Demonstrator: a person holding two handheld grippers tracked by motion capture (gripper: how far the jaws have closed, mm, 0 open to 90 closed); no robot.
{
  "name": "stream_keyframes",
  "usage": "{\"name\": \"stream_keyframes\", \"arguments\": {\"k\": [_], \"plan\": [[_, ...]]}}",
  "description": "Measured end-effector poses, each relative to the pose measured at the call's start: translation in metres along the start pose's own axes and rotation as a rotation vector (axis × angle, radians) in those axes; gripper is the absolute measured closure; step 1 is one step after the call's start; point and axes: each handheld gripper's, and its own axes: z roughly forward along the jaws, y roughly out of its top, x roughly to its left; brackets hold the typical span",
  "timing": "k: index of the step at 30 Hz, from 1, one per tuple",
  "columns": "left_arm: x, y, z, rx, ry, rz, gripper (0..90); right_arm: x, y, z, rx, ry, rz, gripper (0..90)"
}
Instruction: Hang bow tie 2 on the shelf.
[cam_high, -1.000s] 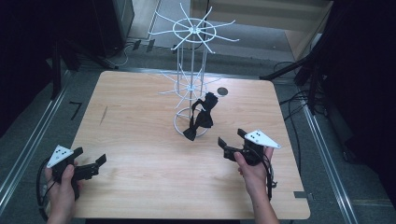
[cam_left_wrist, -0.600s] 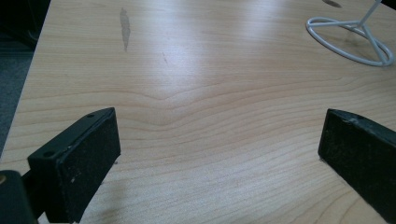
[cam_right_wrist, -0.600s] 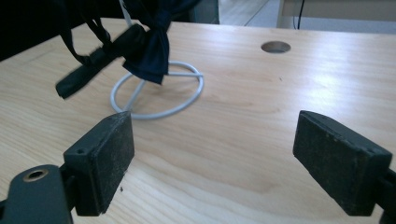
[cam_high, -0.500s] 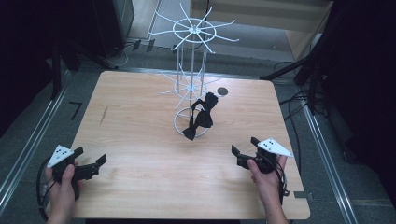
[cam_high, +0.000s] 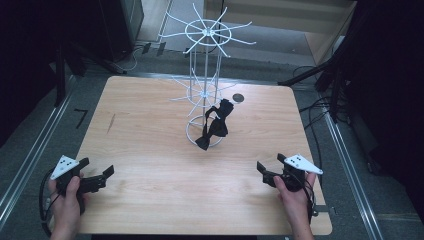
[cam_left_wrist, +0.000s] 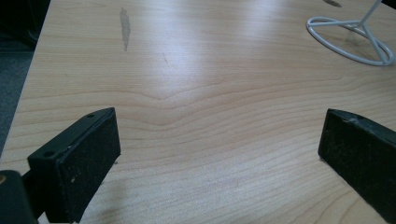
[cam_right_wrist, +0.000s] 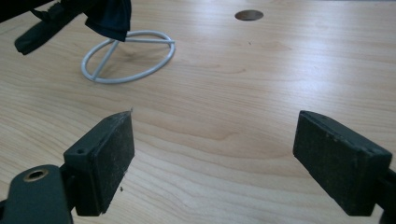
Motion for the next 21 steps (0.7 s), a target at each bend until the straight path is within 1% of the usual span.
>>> {"name": "stream_keyframes", "arguments": {"k": [5,10,15,21], "plan": [[0.000,0.000,0.000,0.000,-0.001,-0.001,0.0,-0.008,-0.006,-0.003,0.015,-0.022,0.010,13.1],[0.000,0.000,0.000,0.000,-0.001,-0.001,0.0,-0.014,-0.011,-0.008,0.023,-0.034,0.012,13.1],[0.000,0.000,0.000,0.001,-0.001,-0.001,0.0,-0.019,-0.016,-0.015,0.021,-0.059,0.023,13.2],[0.000,0.000,0.000,-0.001,0.000,0.000,0.0,-0.025,-0.021,-0.021,0.029,-0.070,0.028,13.3]]}}
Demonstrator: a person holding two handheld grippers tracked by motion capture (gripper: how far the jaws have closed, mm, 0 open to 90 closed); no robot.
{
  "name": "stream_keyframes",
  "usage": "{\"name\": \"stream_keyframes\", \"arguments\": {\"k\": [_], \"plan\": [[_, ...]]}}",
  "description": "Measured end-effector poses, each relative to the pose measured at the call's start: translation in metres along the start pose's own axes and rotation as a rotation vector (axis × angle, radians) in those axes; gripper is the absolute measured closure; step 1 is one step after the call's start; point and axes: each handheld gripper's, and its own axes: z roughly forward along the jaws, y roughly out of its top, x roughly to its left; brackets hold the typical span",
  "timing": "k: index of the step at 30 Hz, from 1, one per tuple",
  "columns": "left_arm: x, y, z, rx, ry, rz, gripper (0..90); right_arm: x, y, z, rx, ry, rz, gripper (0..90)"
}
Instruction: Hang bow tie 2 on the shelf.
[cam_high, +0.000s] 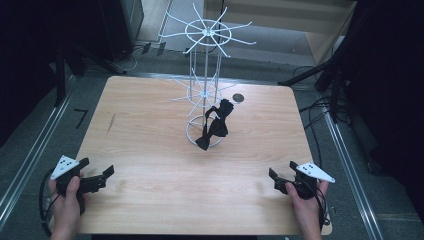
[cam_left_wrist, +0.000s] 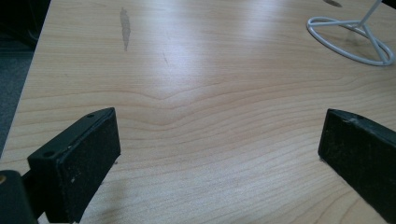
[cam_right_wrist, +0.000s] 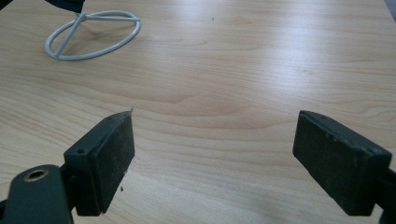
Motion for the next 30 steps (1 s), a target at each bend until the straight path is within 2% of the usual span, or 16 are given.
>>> {"name": "stream_keyframes", "arguments": {"k": [22,30], "plan": [[0.000,0.000,0.000,0.005,0.001,0.005,0.0,-0.030,-0.021,-0.029,-0.004,-0.057,0.048,13.7],[0.000,0.000,0.000,0.007,0.001,0.005,0.0,-0.032,-0.026,-0.038,-0.010,-0.060,0.054,13.6]]}}
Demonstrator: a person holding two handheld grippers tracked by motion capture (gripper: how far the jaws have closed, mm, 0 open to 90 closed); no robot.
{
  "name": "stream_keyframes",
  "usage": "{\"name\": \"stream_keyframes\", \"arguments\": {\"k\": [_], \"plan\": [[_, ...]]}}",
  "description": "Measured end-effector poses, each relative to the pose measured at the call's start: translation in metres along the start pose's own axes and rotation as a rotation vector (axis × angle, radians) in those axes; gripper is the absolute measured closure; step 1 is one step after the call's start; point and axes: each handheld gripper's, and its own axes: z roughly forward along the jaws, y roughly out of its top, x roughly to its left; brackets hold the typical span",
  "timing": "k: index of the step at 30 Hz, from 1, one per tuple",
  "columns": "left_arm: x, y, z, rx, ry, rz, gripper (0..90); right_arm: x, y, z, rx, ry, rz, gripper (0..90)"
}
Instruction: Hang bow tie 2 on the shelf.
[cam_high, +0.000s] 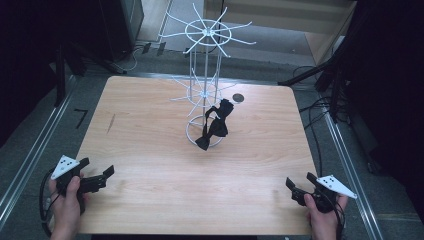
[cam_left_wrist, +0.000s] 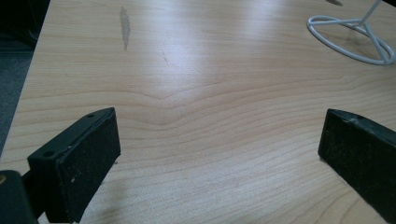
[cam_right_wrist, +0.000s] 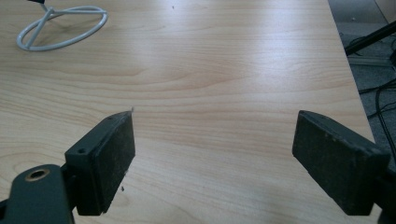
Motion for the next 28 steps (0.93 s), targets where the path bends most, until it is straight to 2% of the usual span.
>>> {"name": "stream_keyframes", "arguments": {"k": [5,13,17,28], "plan": [[-0.0001,0.0001,0.0004,0.003,0.001,0.001,0.0,-0.0037,-0.0030,-0.0042,-0.001,-0.002,0.015,13.7],[-0.0005,0.0007,0.0015,0.007,0.003,0.005,0.0,-0.0068,-0.0039,-0.0010,-0.001,0.008,0.022,13.8],[-0.0006,0.0007,0.0016,0.004,0.006,0.001,0.0,-0.0083,-0.0048,0.0006,0.002,-0.007,0.026,13.8],[0.0001,0.0010,0.0018,0.009,0.001,-0.003,0.0,-0.0058,-0.0056,0.0043,0.017,-0.002,0.003,13.8]]}}
